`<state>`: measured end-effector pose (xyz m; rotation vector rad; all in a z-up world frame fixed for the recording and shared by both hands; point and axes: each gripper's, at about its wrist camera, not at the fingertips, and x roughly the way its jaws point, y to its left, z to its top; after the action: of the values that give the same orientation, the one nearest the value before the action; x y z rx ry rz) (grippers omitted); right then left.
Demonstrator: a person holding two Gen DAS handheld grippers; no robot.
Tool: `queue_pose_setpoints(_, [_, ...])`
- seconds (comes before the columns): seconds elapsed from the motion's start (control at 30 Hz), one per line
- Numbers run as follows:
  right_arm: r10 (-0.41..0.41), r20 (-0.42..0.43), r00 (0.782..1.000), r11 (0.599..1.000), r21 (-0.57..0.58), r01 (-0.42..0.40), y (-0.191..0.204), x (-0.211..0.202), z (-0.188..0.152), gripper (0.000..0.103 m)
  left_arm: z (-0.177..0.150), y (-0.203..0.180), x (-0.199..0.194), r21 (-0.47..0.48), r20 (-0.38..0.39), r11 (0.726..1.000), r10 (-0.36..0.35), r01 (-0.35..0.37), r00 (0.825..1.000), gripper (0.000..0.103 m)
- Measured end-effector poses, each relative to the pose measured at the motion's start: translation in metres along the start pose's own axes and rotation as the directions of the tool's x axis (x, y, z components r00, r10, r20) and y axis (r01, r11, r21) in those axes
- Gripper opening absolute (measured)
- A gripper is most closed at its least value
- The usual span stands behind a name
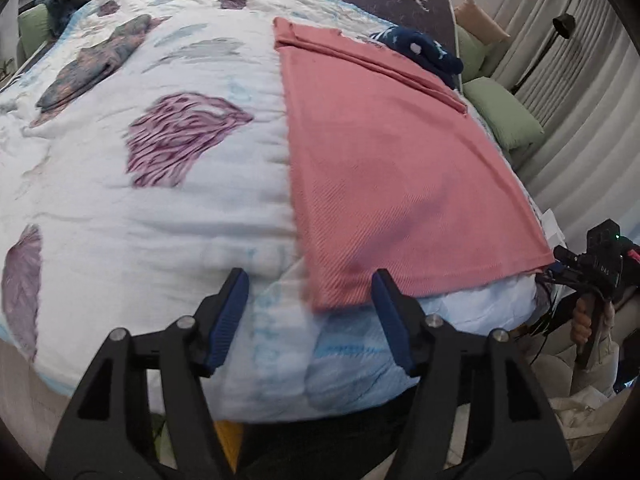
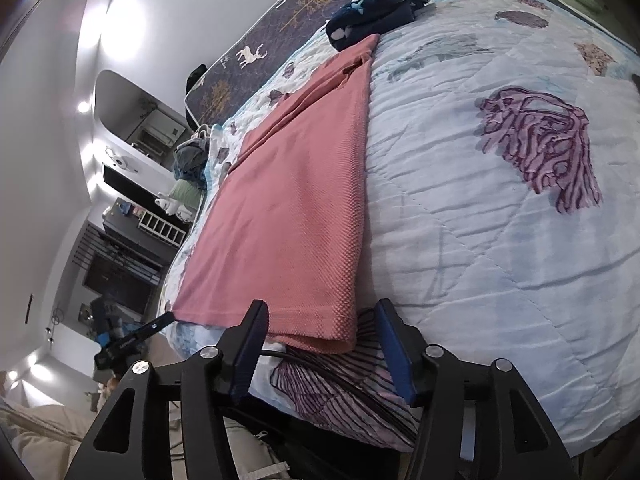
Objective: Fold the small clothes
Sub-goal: 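Grasp the pink sweatshirt's hem edge with both tools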
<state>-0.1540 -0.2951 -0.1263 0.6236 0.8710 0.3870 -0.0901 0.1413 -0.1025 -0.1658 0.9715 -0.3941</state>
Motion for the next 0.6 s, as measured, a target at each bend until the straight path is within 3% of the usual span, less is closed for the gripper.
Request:
queue_pose_setpoints(0.17, [0.034, -0.027, 0.999, 0.999, 0.006, -0.034, 0.000, 0.013, 0.011, 0.057, 0.010, -0.001, 0.006, 0.002, -0.007, 0.999, -0.034, 0.034, 0.999, 0.061])
queue_pose_setpoints(0.23, [0.040, -0.035, 0.999, 0.999, 0.009, -0.040, 0.001, 0.019, 0.016, 0.057, 0.007, -0.008, 0.006, 0.049, -0.005, 0.999, 0.000, 0.000, 1.000, 0.037])
queue_pose_setpoints(0.3, [0.014, -0.045, 0.999, 1.000, -0.013, -0.015, 0.006, 0.022, 0.015, 0.057, 0.004, -0.013, 0.006, 0.074, -0.018, 0.997, -0.008, 0.010, 1.000, 0.029])
queue_pose_setpoints(0.37, [-0.029, -0.055, 0.998, 0.997, -0.073, 0.025, 0.016, 0.022, 0.012, 0.056, 0.000, -0.015, 0.005, 0.081, -0.027, 0.996, -0.019, 0.021, 0.999, 0.029])
queue_pose_setpoints(0.47, [-0.023, -0.059, 0.998, 0.999, -0.035, 0.021, 0.013, 0.020, 0.013, 0.048, 0.000, -0.014, 0.006, 0.074, -0.034, 0.997, -0.026, 0.028, 0.999, 0.028])
queue_pose_setpoints(0.6, [-0.056, -0.069, 0.996, 0.998, -0.041, 0.053, 0.012, 0.023, 0.013, 0.038, 0.004, -0.016, 0.008, 0.080, -0.050, 0.996, -0.023, 0.027, 0.999, 0.015])
